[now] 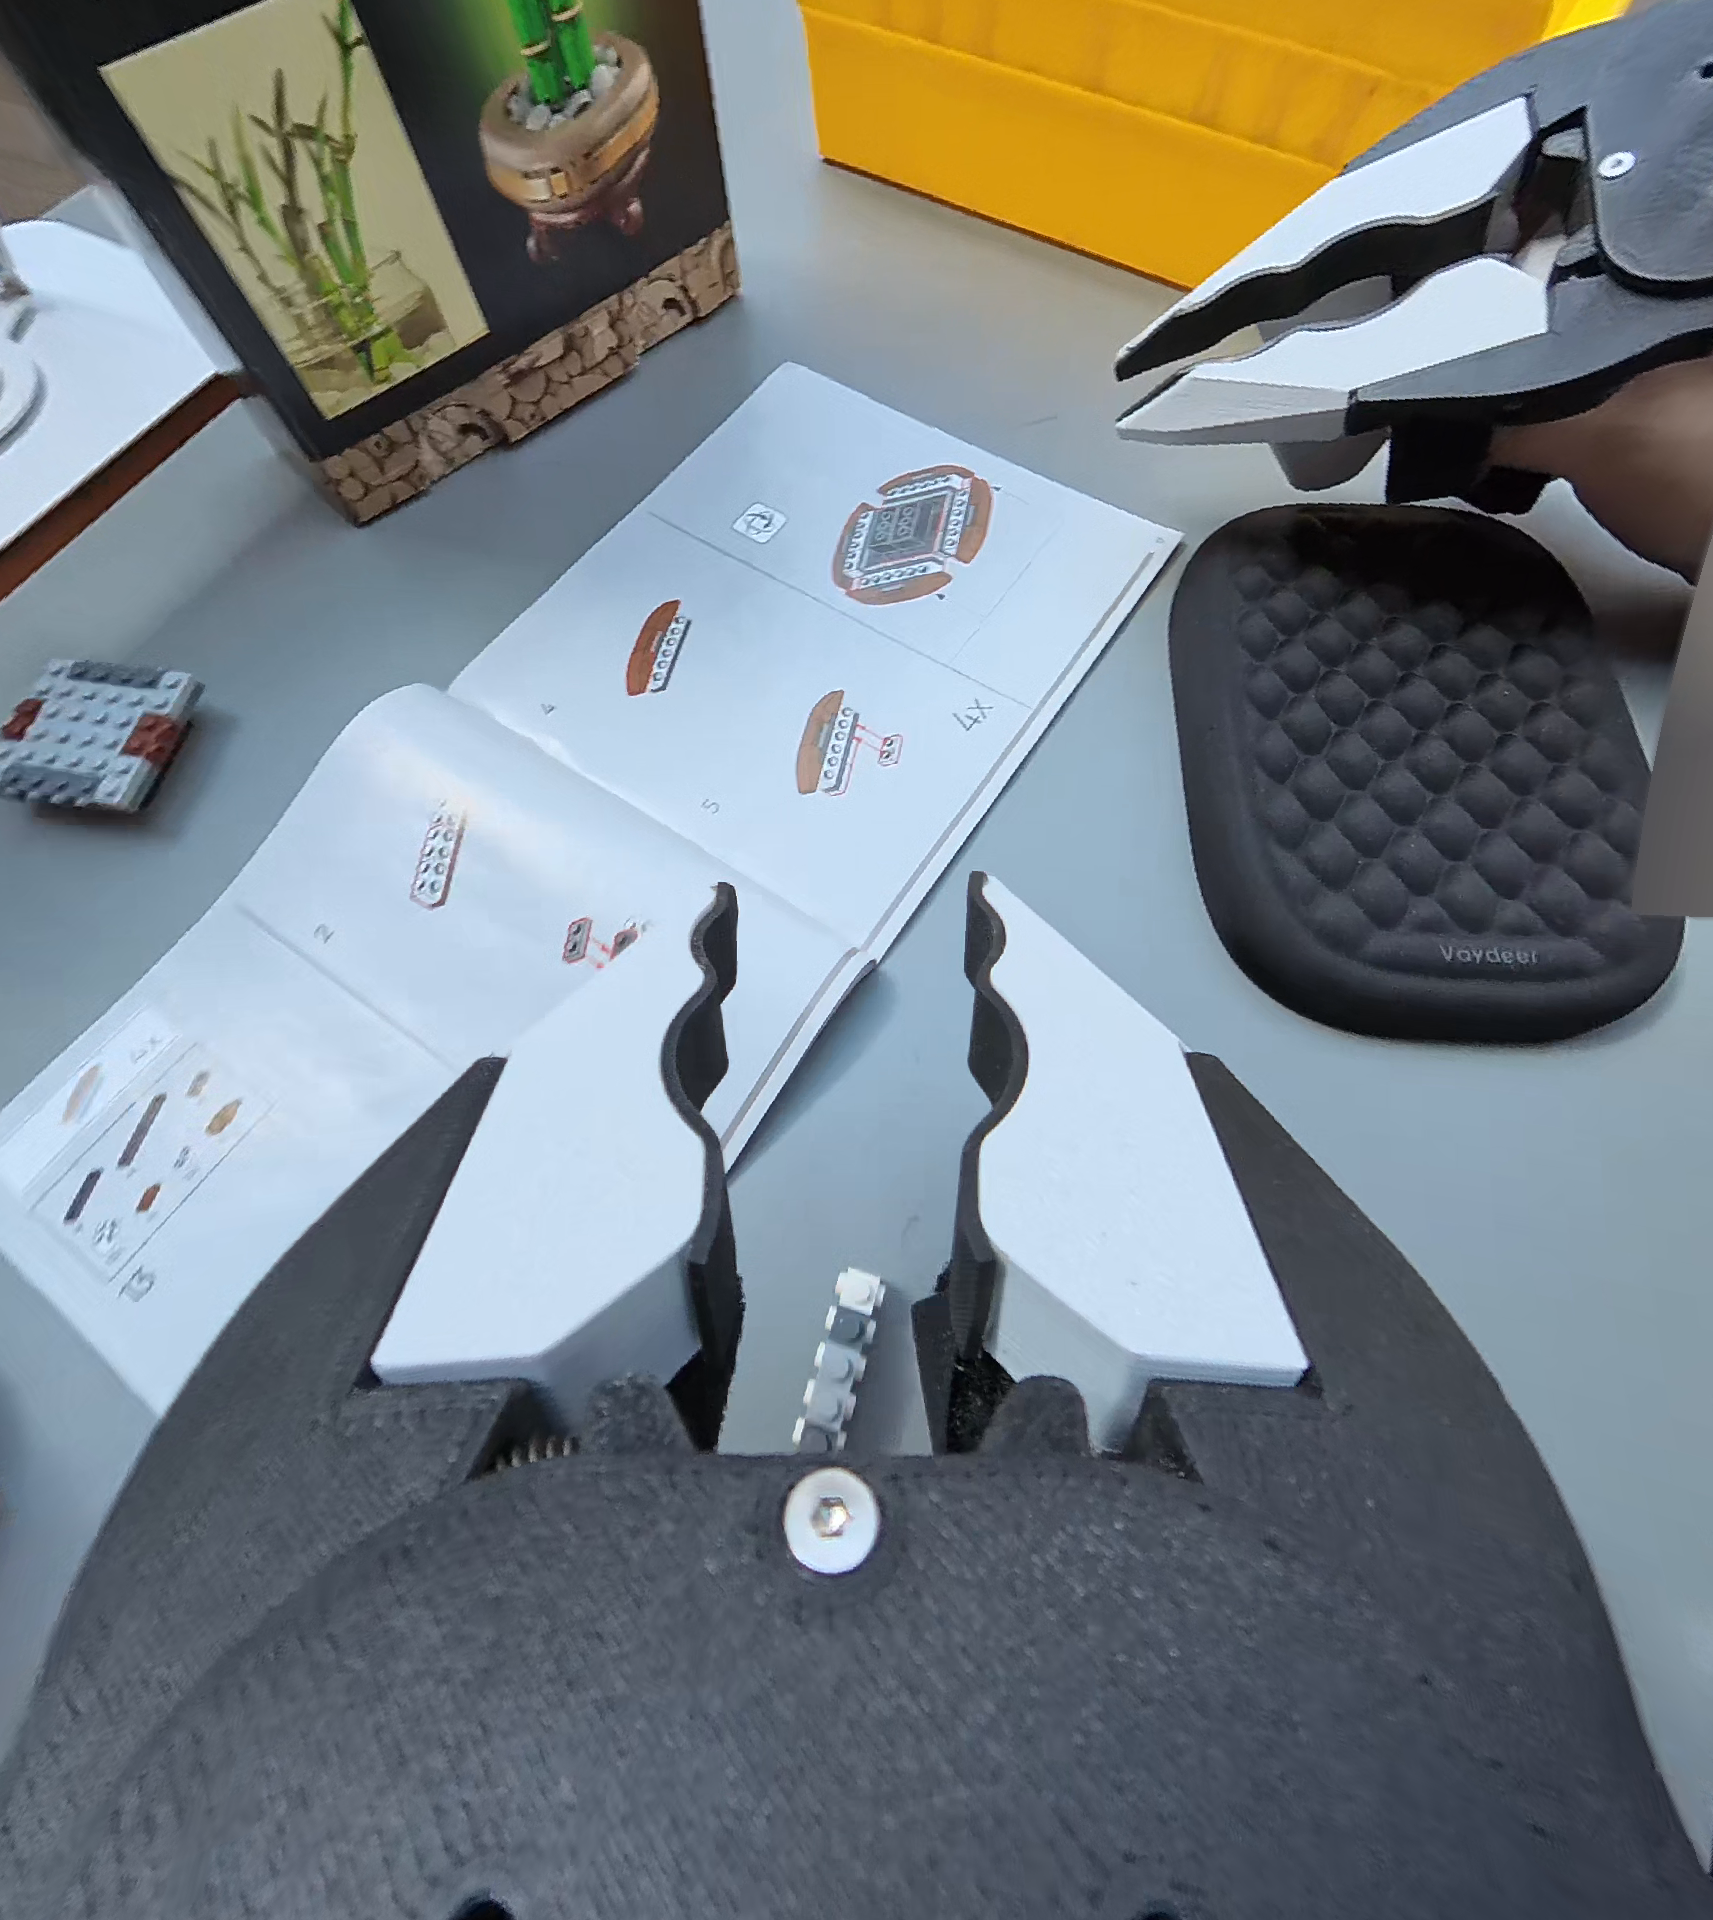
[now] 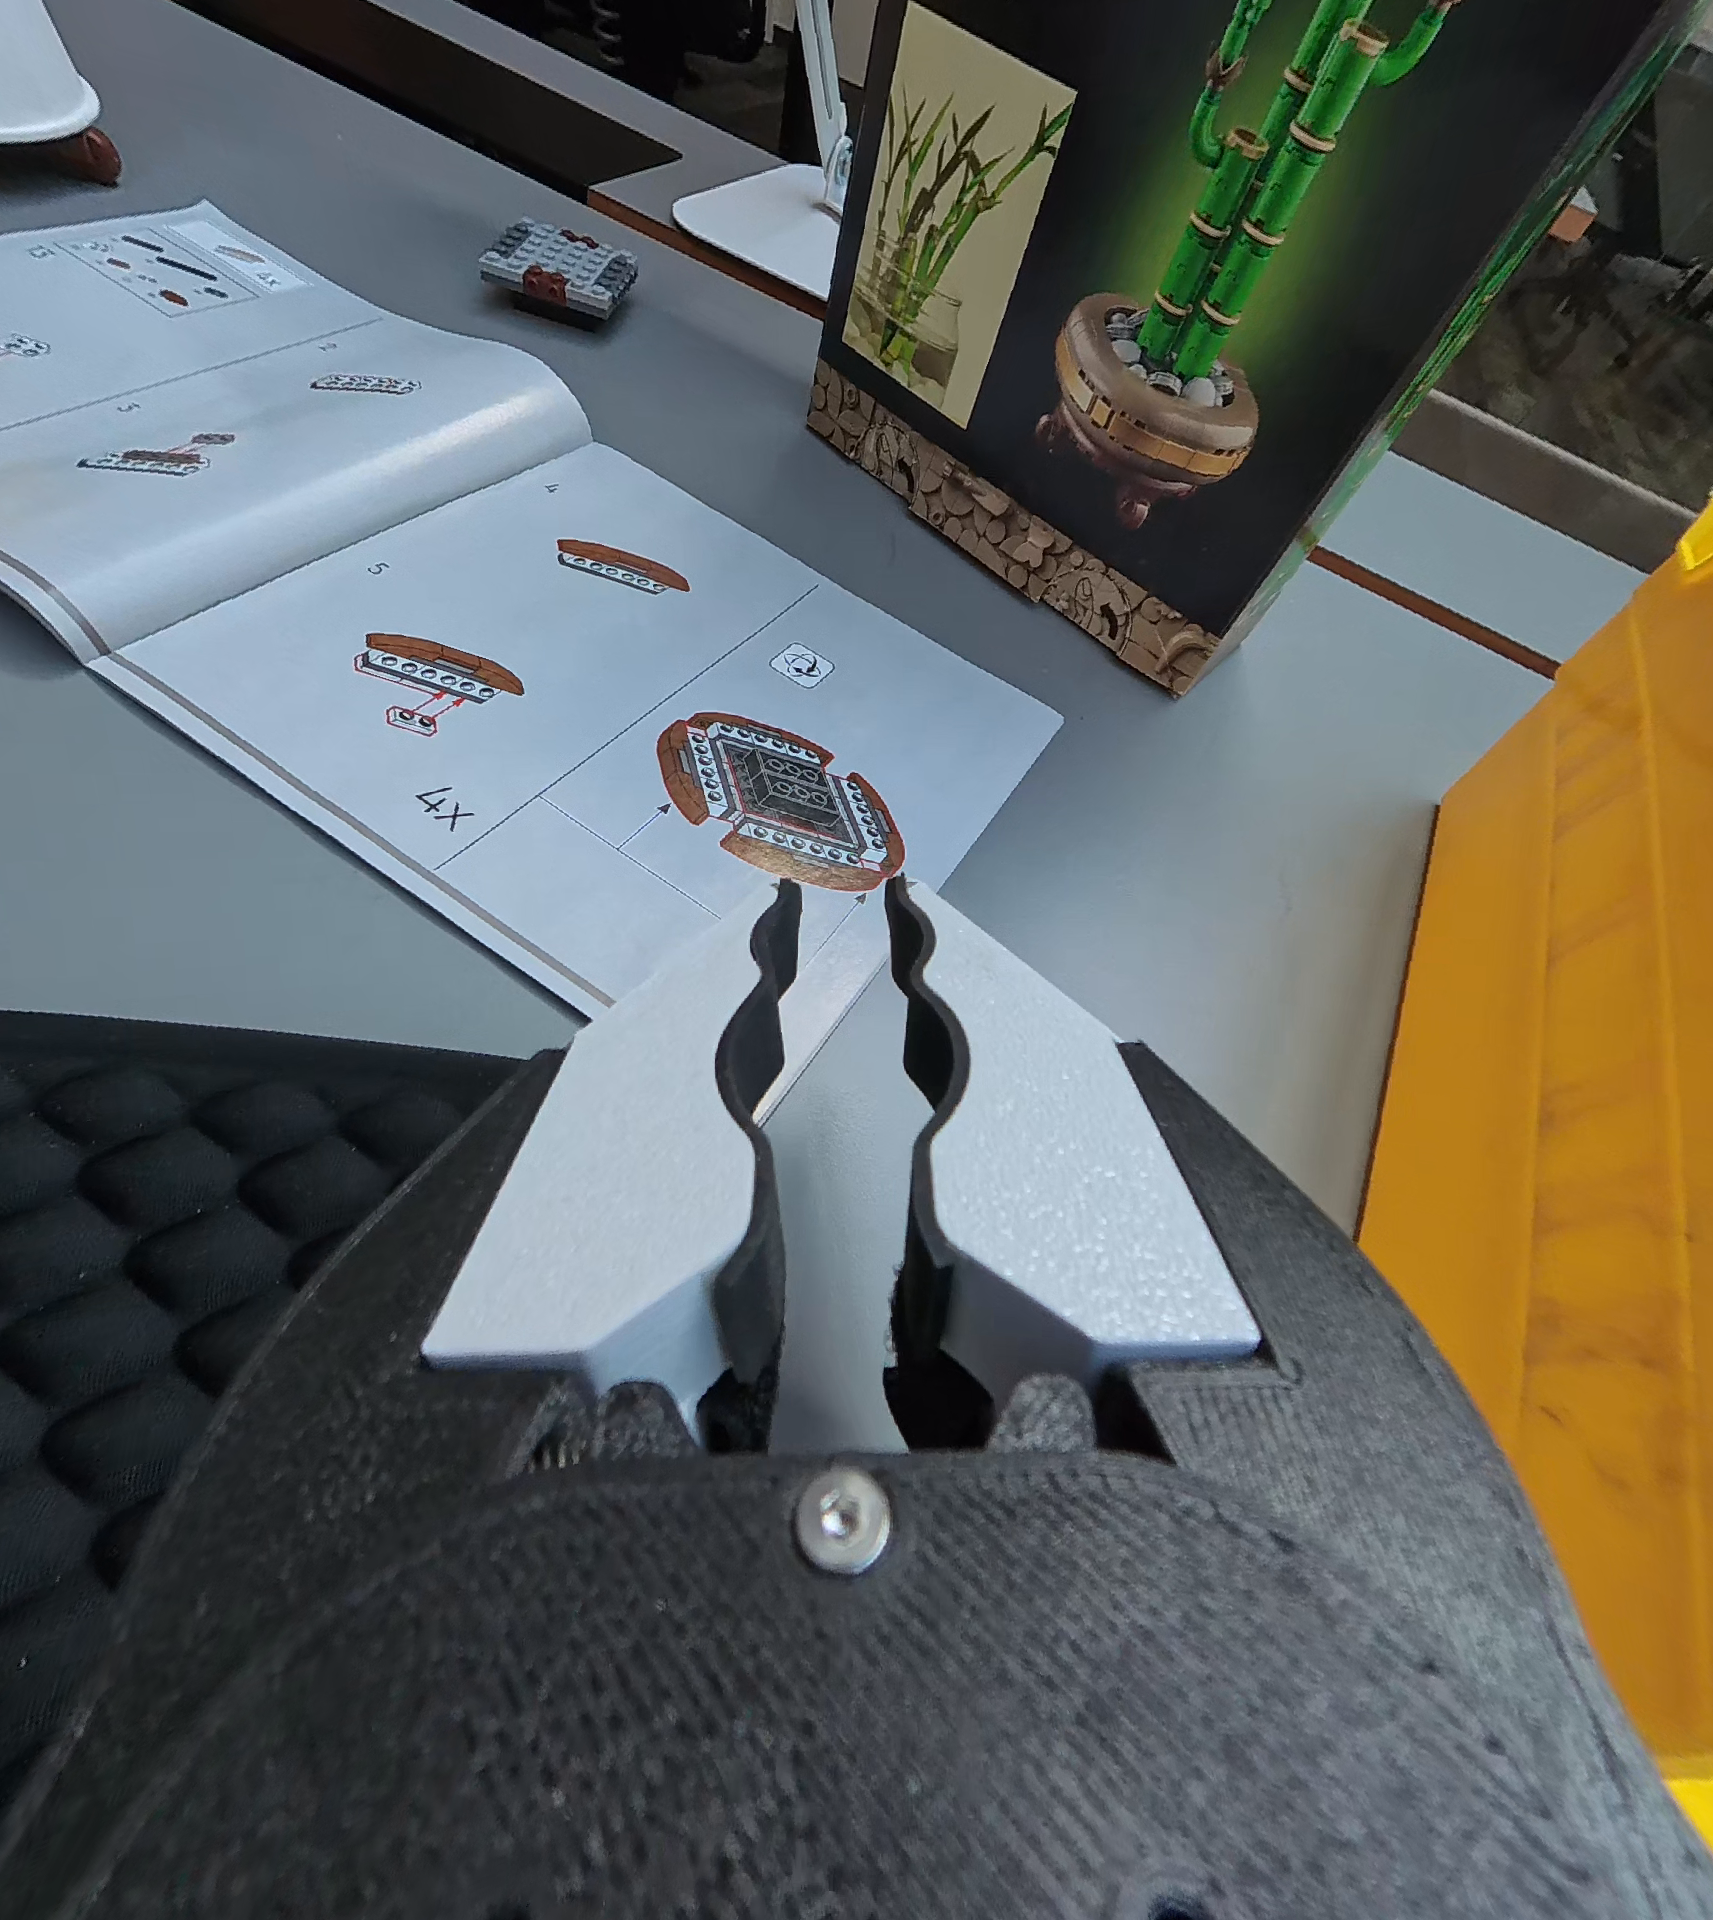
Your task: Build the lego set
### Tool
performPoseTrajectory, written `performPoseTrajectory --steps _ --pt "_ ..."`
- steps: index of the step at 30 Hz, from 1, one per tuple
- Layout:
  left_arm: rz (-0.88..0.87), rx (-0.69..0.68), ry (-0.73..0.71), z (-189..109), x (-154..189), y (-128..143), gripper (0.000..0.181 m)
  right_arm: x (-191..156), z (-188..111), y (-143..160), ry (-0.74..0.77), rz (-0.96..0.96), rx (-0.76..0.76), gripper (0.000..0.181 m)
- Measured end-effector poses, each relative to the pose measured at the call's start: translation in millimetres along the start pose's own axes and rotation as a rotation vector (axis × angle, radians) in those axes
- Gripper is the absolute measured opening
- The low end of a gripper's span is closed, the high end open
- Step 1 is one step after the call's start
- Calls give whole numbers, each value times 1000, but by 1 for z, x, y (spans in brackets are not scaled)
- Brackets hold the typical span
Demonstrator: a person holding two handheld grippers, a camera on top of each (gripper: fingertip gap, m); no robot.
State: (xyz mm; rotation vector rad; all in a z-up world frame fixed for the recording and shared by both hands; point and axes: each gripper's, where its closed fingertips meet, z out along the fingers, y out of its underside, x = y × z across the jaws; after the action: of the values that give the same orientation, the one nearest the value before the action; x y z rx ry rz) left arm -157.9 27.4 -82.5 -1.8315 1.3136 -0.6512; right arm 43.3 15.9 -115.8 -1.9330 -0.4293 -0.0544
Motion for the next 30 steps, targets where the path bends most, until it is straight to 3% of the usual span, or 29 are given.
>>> performPoseTrajectory --steps 7,12,18,30 --pt "320 -120 221 61 18 -7 53 0 0 3 -12 4 -9 19" --pt "416 -244 336 90 23 -1 55 1 0 4 -9 5 -11 19" --pt "490 -368 348 104 21 22 51 -1 0 3 -19 2 -13 19" --pt "382 -408 459 103 24 23 42 -4 0 4 -36 -1 -17 21"
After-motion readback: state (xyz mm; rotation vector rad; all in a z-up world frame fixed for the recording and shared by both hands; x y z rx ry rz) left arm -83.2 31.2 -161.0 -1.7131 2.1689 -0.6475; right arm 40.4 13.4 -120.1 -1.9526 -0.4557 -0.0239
